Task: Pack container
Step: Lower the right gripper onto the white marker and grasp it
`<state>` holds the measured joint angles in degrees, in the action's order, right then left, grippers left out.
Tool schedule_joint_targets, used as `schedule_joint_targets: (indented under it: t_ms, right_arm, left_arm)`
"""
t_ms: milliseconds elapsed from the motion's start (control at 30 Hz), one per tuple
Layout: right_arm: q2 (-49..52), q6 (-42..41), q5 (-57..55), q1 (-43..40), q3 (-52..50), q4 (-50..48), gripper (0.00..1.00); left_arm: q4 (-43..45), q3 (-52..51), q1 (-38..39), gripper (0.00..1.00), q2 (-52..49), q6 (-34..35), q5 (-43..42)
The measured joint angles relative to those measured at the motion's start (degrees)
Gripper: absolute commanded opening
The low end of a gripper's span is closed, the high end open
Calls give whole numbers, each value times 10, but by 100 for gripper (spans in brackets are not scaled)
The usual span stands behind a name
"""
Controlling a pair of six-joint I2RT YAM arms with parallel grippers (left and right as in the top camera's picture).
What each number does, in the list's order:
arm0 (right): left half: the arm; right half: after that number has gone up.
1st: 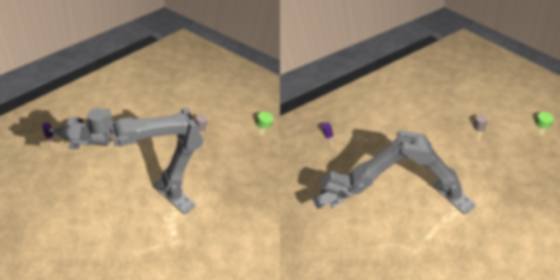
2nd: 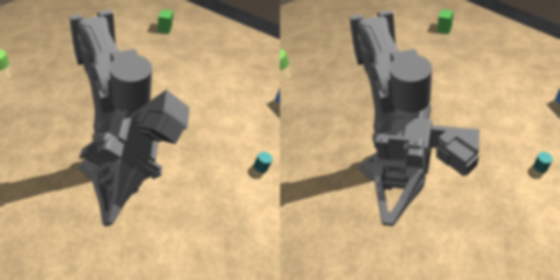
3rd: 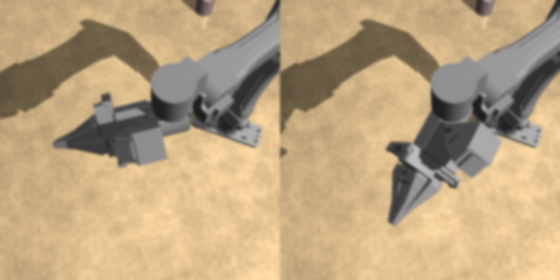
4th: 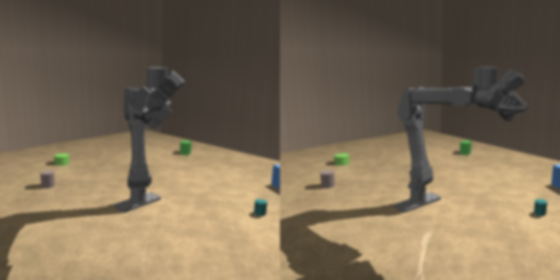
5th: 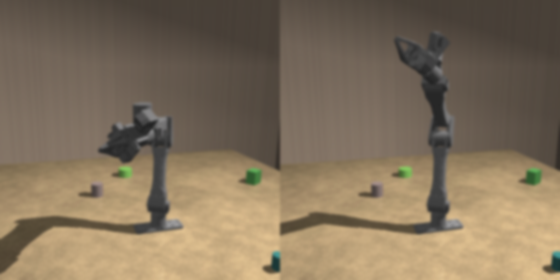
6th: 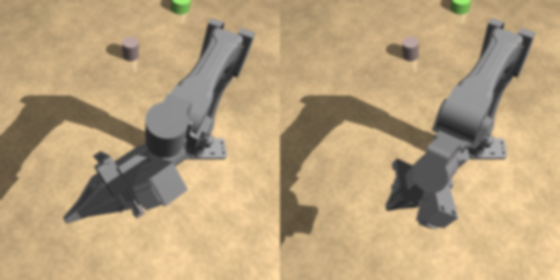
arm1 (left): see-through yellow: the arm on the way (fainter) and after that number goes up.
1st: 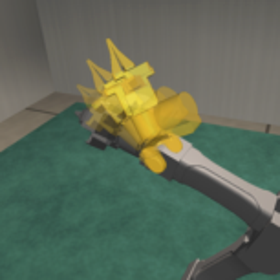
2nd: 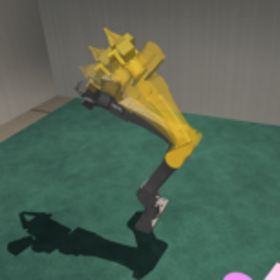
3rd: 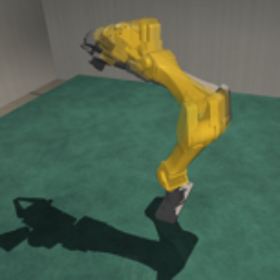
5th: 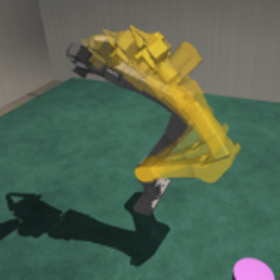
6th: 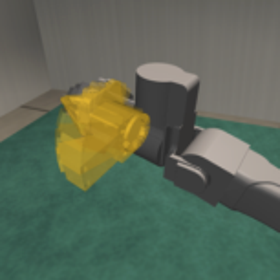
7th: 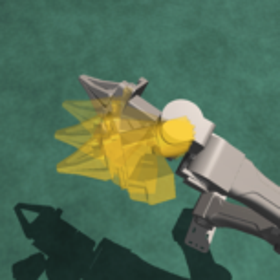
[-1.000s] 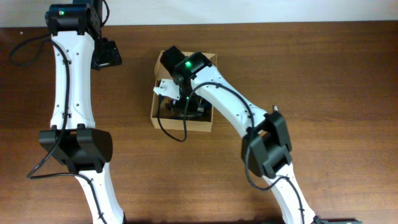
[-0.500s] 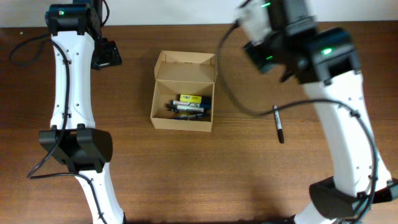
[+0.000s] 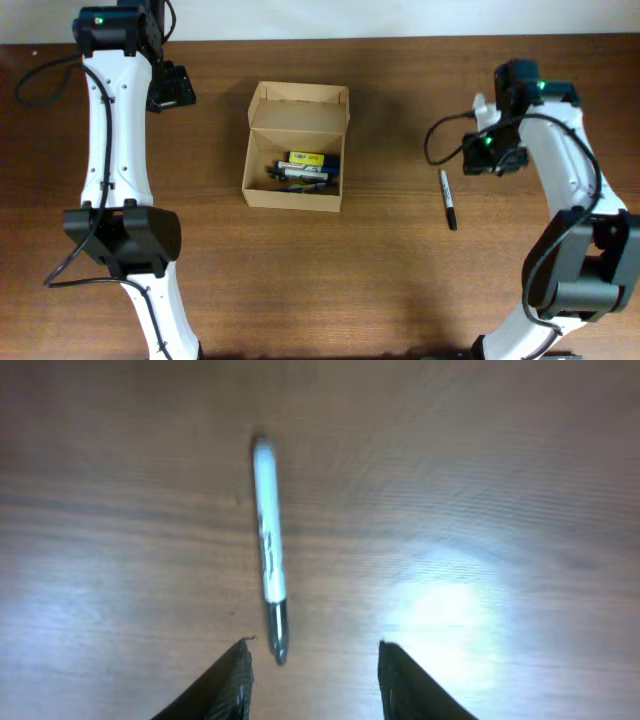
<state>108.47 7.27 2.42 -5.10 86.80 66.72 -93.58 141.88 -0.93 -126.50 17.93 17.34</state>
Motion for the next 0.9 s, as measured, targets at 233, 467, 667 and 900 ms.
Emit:
schedule_joint_targets:
  t_ms: [233,467,667,900]
  right_arm:
    - [0,-9,28,17,-119,-88,41]
    - [0,-12,34,30,-188,-183,40]
    - [-7,-17,22,30,-216,-222,15]
    - [-10,-46,17,29,-220,-228,4]
  left_arm:
    - [0,0,0,100,0,0,0]
    - [0,0,0,100,0,0,0]
    - [0,0,0,100,0,0,0]
    - [0,0,0,100,0,0,0]
